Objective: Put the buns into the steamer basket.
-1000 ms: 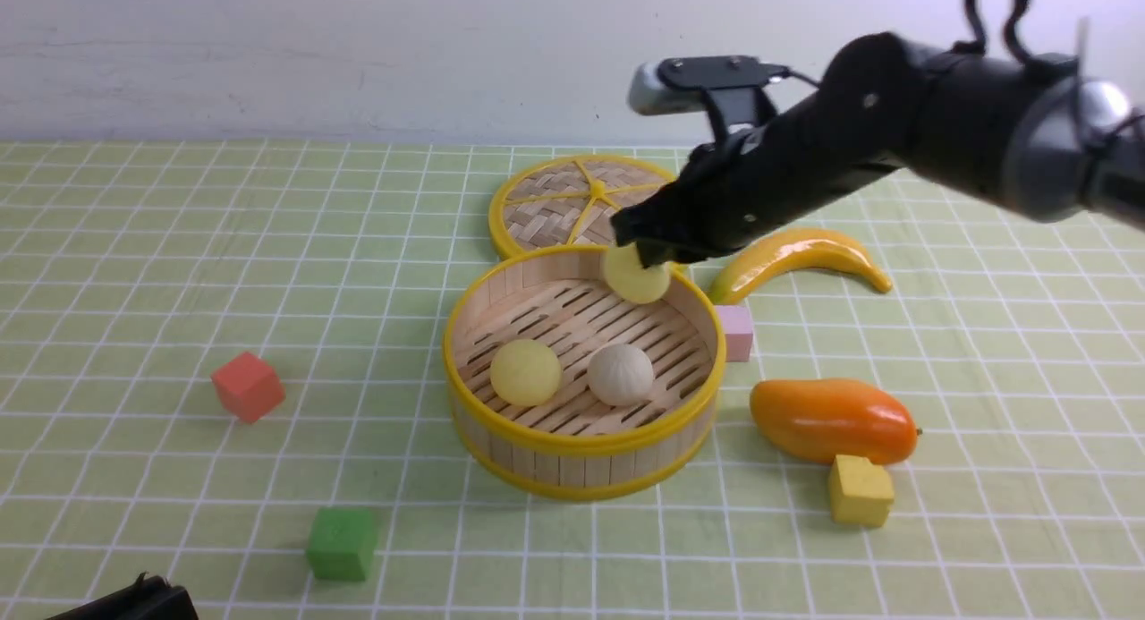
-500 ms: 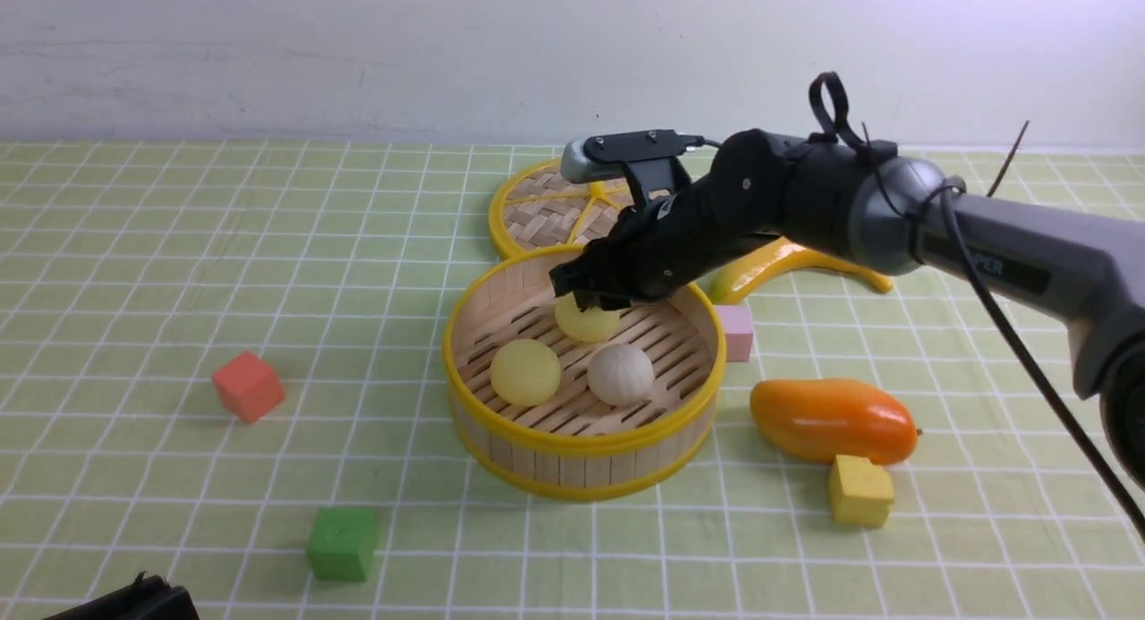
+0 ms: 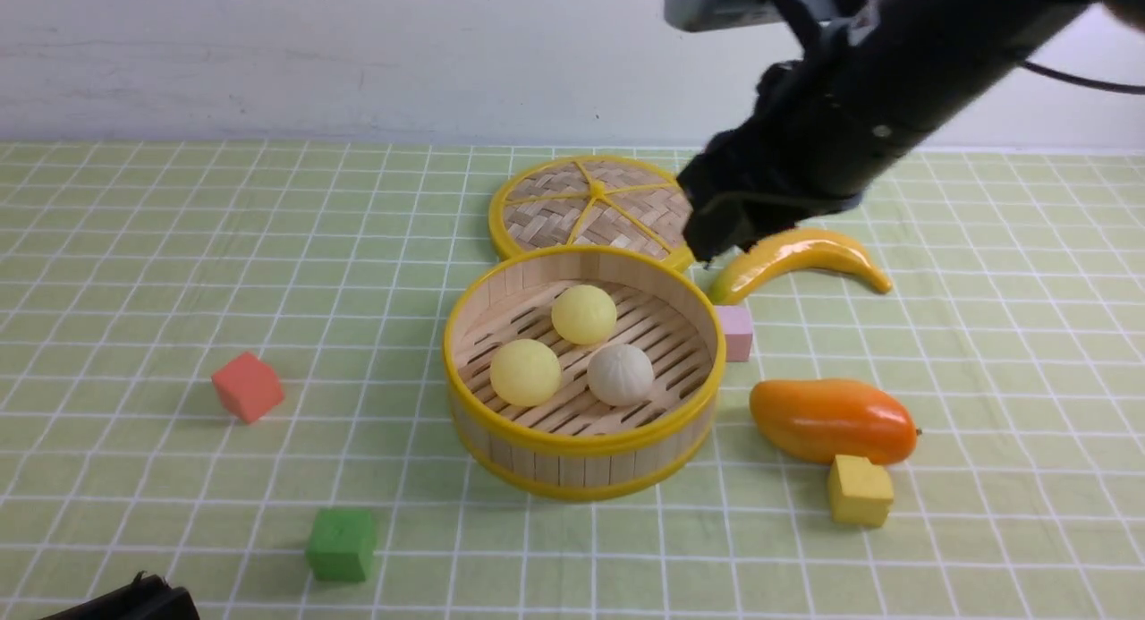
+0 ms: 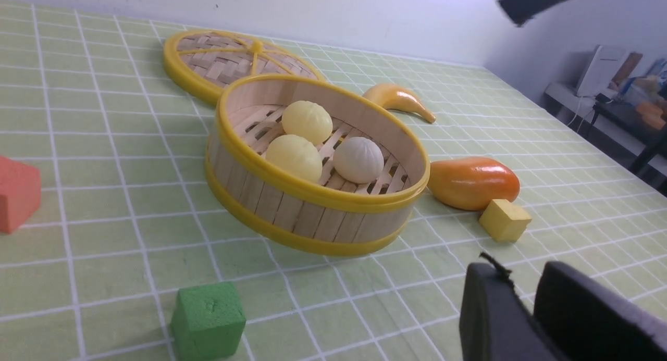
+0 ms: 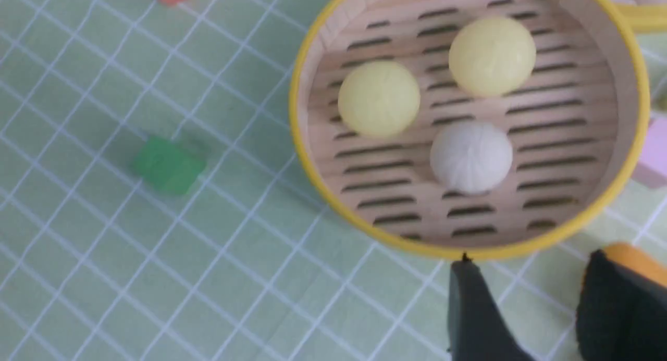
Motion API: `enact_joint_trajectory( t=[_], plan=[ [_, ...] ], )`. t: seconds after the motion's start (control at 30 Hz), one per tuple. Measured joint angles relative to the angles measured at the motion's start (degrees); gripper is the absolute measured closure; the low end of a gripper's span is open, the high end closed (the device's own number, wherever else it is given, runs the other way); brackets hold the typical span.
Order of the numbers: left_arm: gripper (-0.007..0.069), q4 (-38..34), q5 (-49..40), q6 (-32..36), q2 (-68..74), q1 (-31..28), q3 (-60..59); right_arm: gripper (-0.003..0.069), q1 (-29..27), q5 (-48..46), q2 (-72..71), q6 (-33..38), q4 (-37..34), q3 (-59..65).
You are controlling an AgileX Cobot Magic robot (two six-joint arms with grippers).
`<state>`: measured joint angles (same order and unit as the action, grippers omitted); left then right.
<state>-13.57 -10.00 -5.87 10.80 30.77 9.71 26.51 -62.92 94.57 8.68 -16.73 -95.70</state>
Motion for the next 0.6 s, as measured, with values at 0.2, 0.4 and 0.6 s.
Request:
enact_joint_trajectory(
  t=[0.2,0.4,0.6],
  plan=[
    [0.0485,0.0,0.0,0.0,0.0,0.0,0.0,0.0669,0.8,1.5,-20.1,-4.1,0.5,22.0],
    [0.048,0.0,0.0,0.0,0.0,0.0,0.0,0.0678,0.8,-2.9,-36.0,-5.1,0.6,33.9],
    [0.0471,0.0,0.0,0.0,0.0,0.0,0.0,0.0678,0.8,-8.7,-50.0,-5.3,0.6,37.6]
  ],
)
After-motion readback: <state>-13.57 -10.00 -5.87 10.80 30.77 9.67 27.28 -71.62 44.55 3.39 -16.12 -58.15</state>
